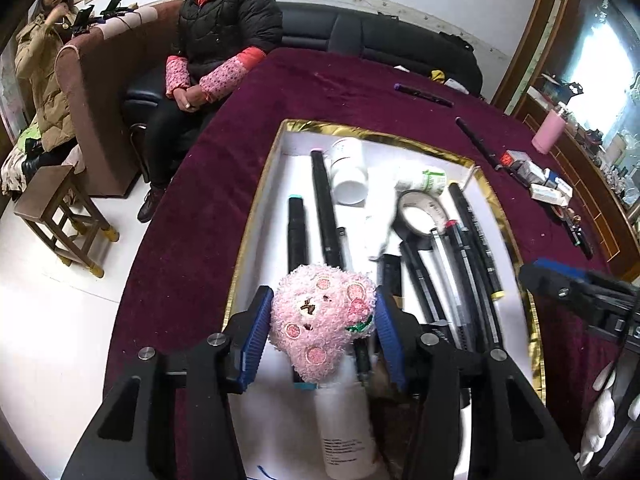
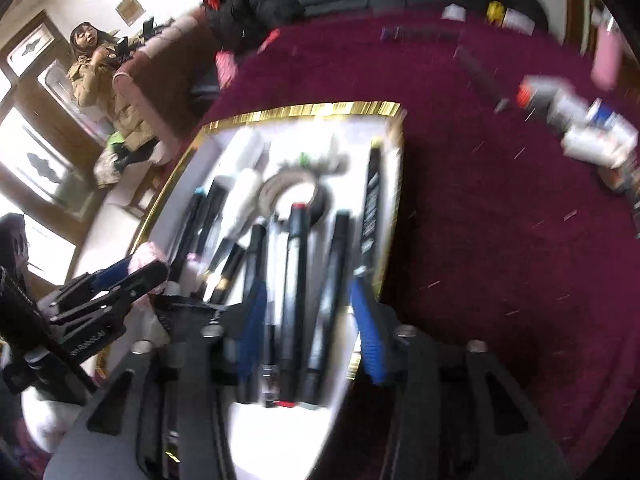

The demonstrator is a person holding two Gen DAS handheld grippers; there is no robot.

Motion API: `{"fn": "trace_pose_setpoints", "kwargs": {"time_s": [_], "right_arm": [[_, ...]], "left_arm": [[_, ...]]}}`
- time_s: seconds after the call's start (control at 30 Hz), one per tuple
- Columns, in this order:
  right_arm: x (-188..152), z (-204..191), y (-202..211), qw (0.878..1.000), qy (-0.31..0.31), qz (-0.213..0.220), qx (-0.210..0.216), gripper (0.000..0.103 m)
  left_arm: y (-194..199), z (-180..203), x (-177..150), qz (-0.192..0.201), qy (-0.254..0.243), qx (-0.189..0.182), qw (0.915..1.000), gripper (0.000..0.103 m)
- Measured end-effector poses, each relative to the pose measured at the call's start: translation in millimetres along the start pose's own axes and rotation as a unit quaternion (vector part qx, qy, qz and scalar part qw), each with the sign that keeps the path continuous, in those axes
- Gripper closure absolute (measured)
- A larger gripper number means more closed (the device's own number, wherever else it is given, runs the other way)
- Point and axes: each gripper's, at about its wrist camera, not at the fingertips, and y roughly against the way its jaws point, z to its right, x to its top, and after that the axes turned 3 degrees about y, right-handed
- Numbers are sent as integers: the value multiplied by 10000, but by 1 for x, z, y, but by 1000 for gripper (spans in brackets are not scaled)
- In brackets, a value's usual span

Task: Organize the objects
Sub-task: 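Lower the plush and marker into the box and open both grippers, then move both open grippers back over the cluttered table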

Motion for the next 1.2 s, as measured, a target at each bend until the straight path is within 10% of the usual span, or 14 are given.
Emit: {"fn": "trace_pose_setpoints", "kwargs": {"time_s": [0.3,1.2], "right_arm": [[-9,8,79,9900,457,1152,-681,43],[-42,104,169,9621,216,2114,-1708,36]], "left_arm": [[23,44,0,299,-79,-201,9993,50],[44,204,-6,502,-765,-602,9940,45]]}}
